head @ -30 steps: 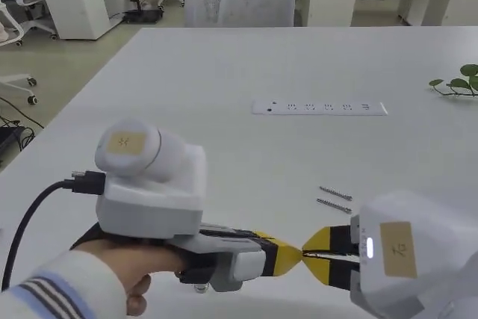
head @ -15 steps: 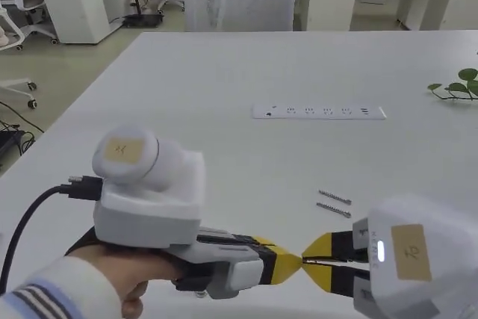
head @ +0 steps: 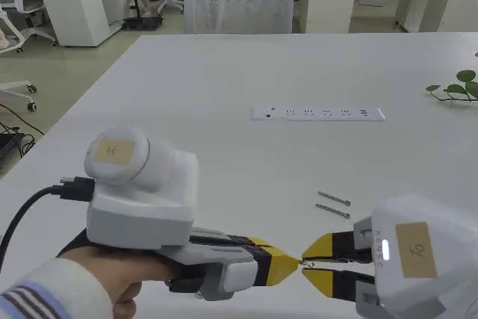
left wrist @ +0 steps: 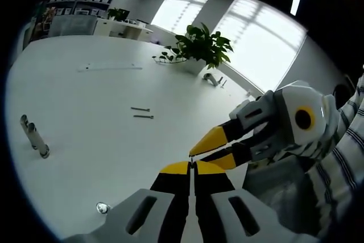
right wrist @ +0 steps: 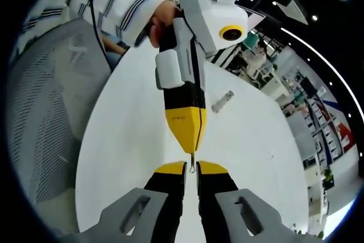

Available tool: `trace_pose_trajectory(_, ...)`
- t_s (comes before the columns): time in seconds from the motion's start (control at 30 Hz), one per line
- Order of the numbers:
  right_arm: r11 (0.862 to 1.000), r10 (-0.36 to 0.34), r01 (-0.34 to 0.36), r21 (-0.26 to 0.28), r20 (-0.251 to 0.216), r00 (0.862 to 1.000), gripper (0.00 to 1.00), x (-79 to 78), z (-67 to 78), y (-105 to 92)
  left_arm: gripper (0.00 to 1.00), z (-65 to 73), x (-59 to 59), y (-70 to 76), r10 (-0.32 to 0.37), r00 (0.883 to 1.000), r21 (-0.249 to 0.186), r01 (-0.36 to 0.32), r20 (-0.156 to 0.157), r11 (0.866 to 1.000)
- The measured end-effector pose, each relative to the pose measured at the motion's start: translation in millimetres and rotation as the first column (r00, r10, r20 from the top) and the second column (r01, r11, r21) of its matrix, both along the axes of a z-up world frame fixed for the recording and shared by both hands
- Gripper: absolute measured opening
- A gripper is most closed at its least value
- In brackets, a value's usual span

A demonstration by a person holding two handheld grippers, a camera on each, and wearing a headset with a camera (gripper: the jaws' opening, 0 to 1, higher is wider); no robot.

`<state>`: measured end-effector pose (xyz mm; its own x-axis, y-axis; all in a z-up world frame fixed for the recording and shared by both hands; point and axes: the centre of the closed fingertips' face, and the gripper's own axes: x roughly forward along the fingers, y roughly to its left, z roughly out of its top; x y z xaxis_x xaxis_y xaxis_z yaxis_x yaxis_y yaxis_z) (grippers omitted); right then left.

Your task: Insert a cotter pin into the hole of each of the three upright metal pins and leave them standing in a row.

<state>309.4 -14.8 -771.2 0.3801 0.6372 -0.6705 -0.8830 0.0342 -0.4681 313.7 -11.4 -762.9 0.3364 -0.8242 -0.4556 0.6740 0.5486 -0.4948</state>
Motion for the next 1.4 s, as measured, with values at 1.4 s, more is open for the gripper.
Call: trace_pose_trajectory(1.4,0.961,0.083,0.091,0.261,-0.587,0.805,0.10,-37.4,2.4,-3.8,0.00,16.8,-36.1,-9.8,-0.349,0.874,0.077,0.344,0.339,0.936)
